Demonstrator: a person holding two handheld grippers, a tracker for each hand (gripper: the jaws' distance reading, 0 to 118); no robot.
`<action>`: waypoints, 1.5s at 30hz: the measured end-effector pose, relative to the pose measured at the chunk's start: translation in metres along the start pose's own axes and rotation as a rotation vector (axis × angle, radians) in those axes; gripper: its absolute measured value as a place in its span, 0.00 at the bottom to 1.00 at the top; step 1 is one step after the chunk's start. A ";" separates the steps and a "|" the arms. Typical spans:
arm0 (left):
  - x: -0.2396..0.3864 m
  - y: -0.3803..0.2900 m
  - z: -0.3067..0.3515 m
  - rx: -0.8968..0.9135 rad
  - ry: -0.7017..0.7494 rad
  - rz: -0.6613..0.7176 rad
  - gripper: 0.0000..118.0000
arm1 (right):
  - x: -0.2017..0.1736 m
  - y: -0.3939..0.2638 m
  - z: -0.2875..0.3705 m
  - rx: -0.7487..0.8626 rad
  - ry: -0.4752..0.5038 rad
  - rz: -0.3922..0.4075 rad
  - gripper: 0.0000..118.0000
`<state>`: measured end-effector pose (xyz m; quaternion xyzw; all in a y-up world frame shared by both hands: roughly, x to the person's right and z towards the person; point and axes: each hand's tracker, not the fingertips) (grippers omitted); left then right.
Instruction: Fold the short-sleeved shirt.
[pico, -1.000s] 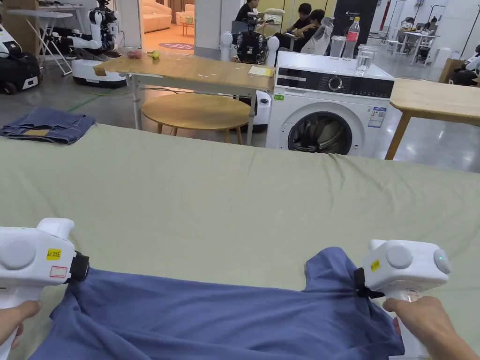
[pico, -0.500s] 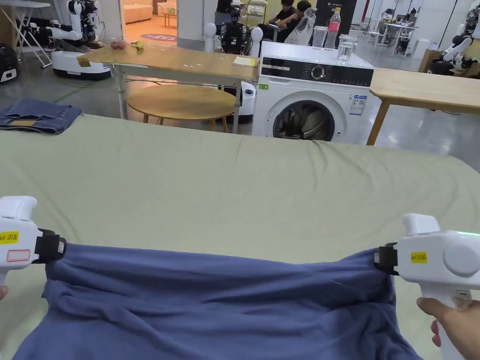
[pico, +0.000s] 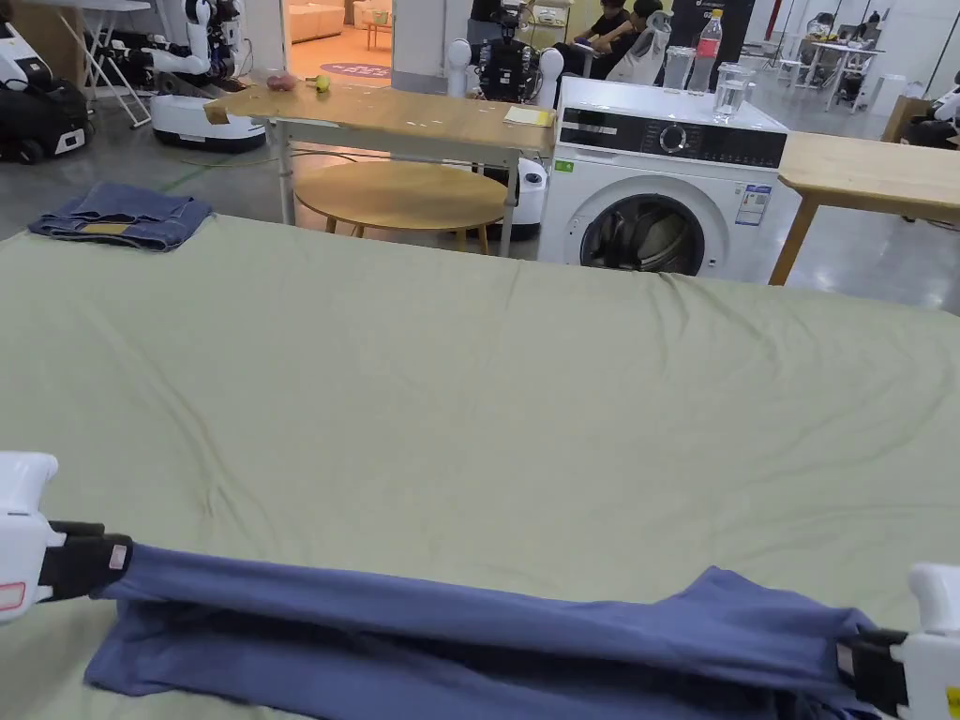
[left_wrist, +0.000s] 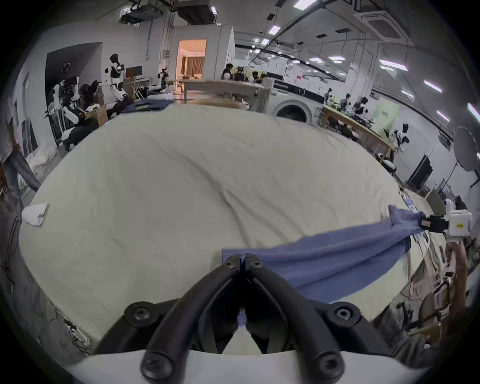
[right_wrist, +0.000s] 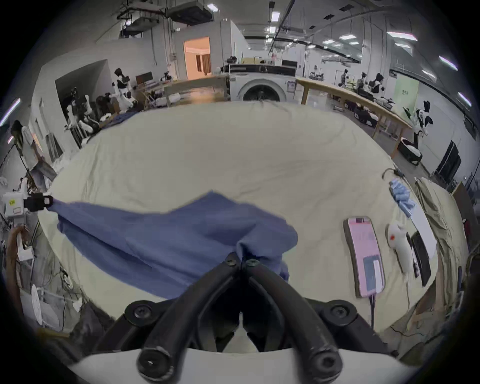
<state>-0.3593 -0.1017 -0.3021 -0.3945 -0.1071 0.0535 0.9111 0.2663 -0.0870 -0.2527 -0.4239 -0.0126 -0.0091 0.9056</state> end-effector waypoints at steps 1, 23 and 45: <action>-0.001 -0.006 -0.002 -0.021 -0.003 -0.003 0.00 | 0.000 -0.008 -0.005 -0.016 -0.006 -0.001 0.00; 0.024 -0.018 -0.022 -0.050 0.124 -0.031 0.37 | -0.013 -0.012 -0.016 0.040 -0.137 0.011 0.51; 0.130 0.022 -0.003 0.667 0.272 -0.127 0.00 | -0.140 0.031 -0.007 0.778 -0.086 -0.048 0.00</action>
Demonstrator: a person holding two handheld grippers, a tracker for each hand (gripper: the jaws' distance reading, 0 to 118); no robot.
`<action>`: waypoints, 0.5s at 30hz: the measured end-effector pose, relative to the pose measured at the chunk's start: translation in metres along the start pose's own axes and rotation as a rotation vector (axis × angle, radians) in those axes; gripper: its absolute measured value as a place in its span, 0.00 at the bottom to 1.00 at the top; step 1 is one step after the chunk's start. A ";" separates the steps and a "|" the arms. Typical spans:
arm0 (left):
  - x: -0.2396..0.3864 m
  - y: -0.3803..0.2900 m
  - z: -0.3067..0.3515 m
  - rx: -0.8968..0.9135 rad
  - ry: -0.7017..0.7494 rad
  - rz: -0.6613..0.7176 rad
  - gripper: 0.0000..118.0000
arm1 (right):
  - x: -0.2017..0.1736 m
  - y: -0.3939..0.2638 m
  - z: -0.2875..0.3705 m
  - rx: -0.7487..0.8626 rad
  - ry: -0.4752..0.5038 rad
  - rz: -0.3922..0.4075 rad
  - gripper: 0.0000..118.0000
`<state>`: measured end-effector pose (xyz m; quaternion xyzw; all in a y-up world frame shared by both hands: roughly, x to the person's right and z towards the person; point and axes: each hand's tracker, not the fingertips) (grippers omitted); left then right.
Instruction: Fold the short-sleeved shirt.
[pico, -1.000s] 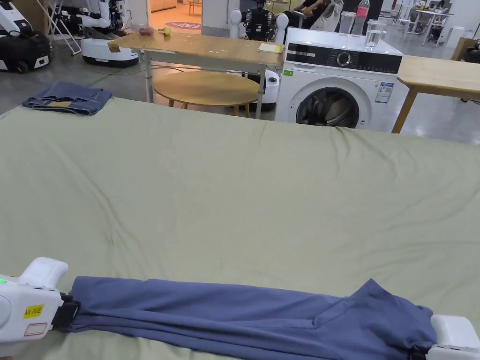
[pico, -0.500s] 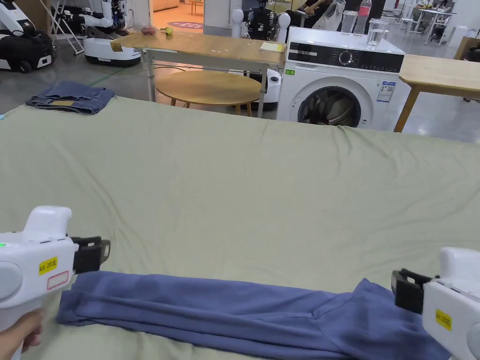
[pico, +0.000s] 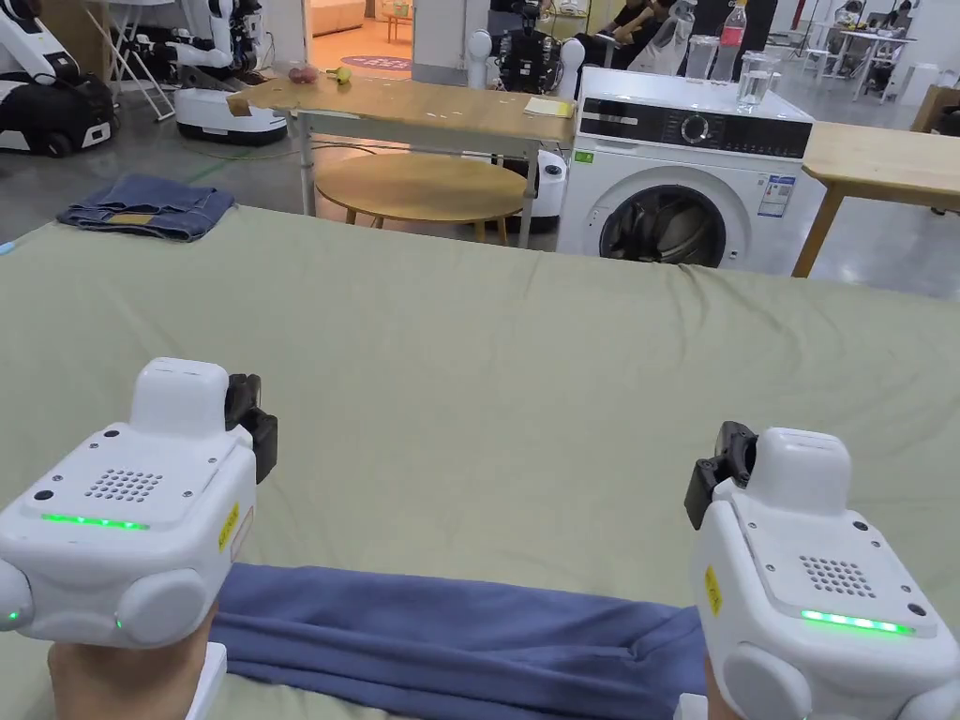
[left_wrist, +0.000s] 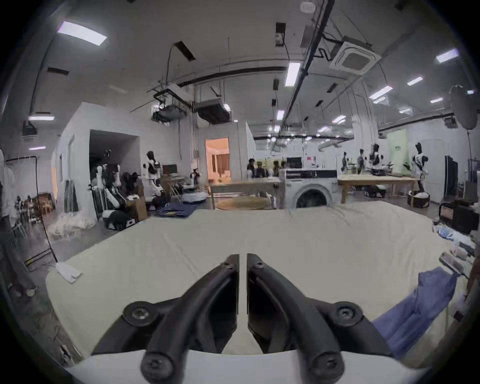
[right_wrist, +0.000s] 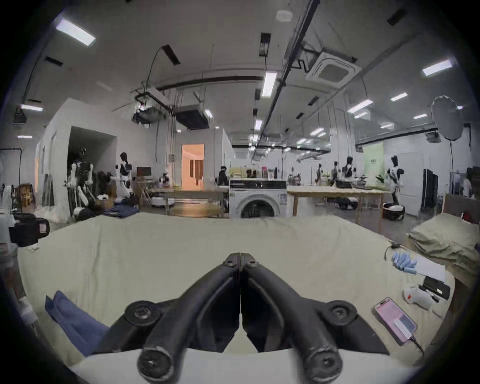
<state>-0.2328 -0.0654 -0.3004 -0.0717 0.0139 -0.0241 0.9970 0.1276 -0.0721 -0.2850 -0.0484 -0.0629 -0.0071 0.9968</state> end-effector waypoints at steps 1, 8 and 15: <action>0.000 0.000 0.000 -0.001 -0.006 0.014 0.00 | -0.002 0.001 0.000 0.002 -0.003 0.009 0.00; -0.018 0.000 -0.002 -0.065 0.016 -0.012 0.00 | -0.009 0.003 -0.006 -0.006 0.017 0.013 0.00; -0.081 -0.018 -0.022 -0.460 -0.150 0.157 0.00 | -0.011 -0.006 -0.013 -0.056 0.051 0.025 0.00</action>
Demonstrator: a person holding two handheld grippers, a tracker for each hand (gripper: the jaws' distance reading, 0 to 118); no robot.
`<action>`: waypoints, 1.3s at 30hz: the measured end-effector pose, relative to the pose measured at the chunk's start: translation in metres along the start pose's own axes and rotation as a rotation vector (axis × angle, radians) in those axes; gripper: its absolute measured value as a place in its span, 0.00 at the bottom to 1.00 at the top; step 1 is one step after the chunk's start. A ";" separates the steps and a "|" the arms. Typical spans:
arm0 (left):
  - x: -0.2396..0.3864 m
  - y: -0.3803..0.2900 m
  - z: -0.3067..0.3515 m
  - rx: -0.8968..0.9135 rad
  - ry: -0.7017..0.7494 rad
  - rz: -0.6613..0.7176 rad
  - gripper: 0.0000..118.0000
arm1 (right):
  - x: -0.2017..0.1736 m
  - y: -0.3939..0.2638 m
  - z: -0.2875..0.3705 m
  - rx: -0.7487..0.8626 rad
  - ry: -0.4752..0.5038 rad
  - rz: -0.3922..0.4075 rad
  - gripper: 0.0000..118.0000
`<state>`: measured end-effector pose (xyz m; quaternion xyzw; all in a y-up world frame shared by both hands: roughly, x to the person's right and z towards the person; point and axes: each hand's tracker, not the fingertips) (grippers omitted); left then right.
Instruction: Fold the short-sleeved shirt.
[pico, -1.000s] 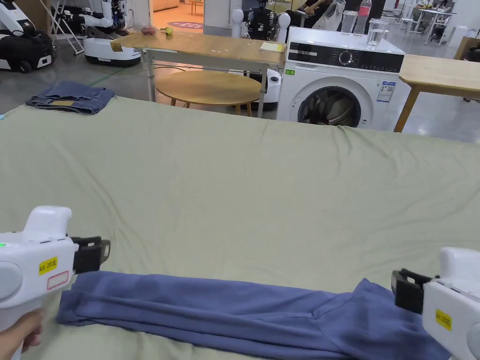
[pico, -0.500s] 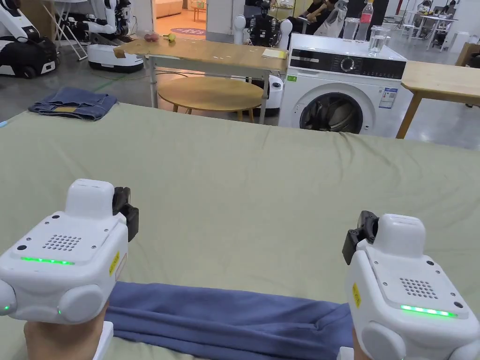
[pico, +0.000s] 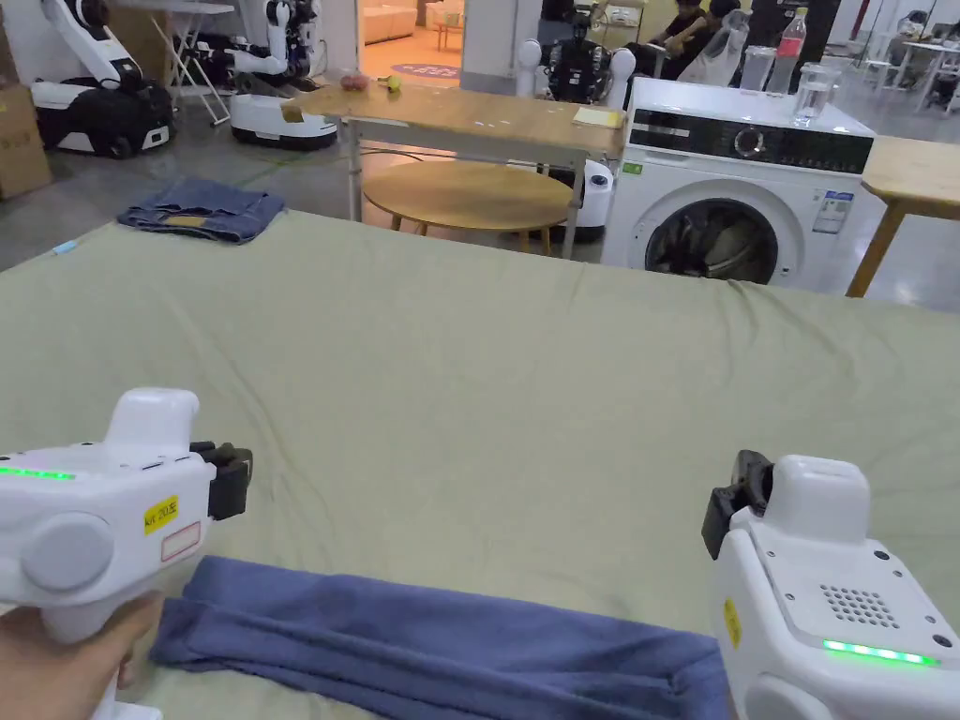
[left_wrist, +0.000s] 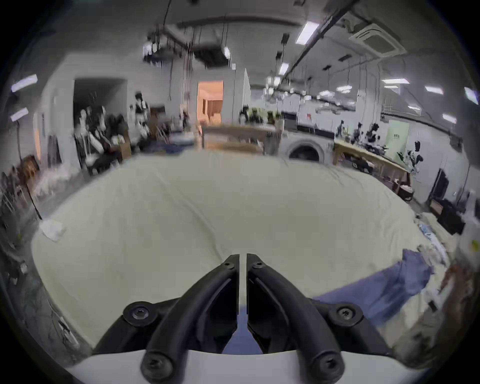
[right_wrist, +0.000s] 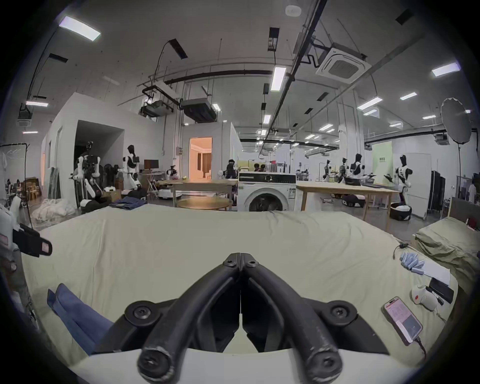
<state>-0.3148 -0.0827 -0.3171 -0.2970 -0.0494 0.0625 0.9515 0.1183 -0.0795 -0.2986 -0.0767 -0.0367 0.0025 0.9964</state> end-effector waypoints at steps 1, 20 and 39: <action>-0.012 0.000 -0.004 -0.056 -0.024 0.034 0.00 | 0.000 -0.002 -0.002 -0.006 0.003 0.002 0.00; -0.152 -0.042 -0.071 -0.595 -0.515 0.416 0.59 | 0.001 -0.022 -0.011 -0.097 0.038 0.028 0.00; -0.131 -0.072 -0.108 -0.509 -0.584 0.516 0.08 | -0.001 -0.029 -0.017 -0.128 0.044 0.021 0.00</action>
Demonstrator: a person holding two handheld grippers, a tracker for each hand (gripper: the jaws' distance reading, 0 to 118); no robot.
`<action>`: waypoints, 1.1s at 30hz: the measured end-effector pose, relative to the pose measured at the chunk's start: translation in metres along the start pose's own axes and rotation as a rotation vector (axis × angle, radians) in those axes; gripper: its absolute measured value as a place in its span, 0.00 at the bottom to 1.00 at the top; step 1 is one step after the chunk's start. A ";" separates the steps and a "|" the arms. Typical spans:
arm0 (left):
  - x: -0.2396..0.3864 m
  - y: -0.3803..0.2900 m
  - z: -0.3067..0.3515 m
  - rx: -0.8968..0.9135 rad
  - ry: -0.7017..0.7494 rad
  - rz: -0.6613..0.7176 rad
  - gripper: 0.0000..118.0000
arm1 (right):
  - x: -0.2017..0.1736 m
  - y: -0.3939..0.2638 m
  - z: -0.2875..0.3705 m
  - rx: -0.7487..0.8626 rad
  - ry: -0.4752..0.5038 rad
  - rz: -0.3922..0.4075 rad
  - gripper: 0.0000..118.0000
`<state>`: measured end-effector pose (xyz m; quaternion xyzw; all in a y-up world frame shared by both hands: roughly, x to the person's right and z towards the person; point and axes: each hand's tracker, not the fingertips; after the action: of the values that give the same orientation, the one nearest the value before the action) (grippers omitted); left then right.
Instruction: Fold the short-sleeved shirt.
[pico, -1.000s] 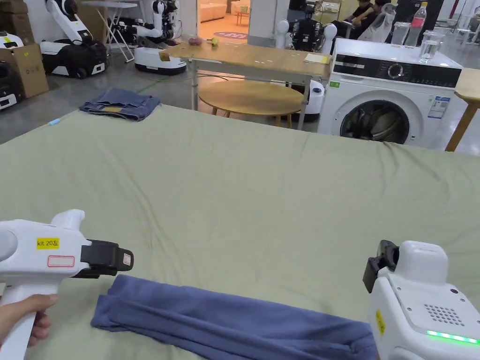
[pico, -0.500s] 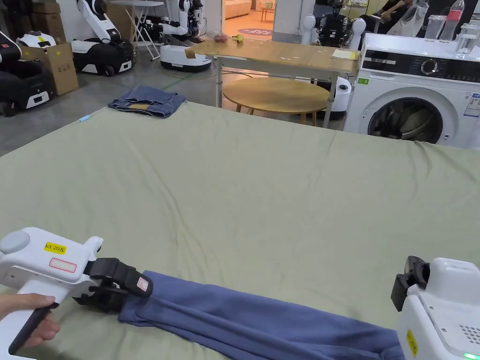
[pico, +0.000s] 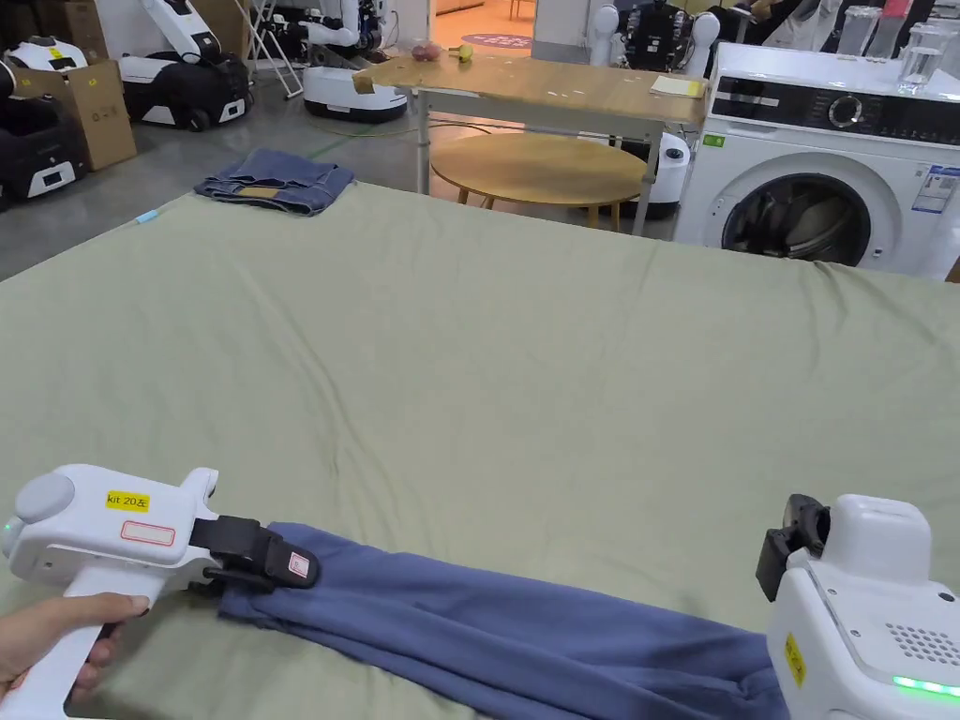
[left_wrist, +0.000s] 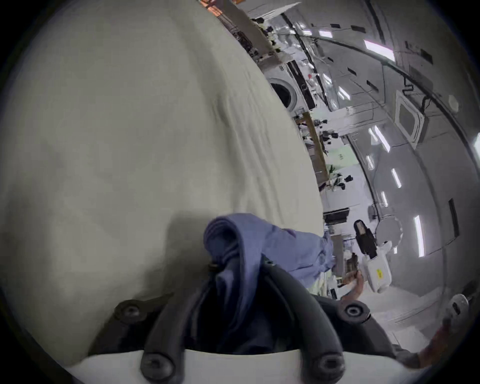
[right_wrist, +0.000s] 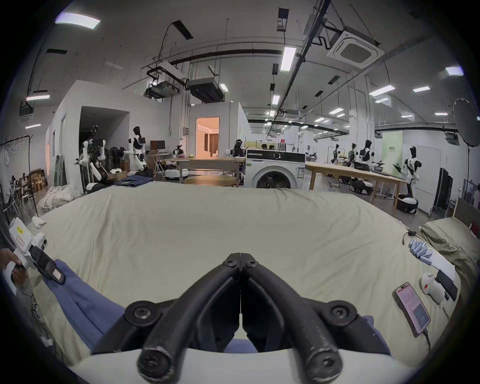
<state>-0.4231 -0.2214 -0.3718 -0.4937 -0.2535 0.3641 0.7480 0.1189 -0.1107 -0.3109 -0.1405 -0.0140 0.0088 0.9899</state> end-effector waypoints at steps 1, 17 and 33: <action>0.003 0.002 0.002 0.009 0.010 0.004 0.08 | 0.000 0.001 -0.001 0.000 -0.003 0.002 0.00; 0.067 0.012 0.089 0.153 0.217 -0.095 0.07 | -0.002 0.003 -0.007 -0.001 -0.014 0.038 0.00; 0.158 0.001 0.063 0.079 0.011 -0.115 0.08 | -0.013 -0.001 -0.009 -0.023 0.025 0.033 0.00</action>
<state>-0.3745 -0.0609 -0.3458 -0.4503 -0.2626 0.3276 0.7880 0.1060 -0.1140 -0.3199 -0.1524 0.0006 0.0231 0.9881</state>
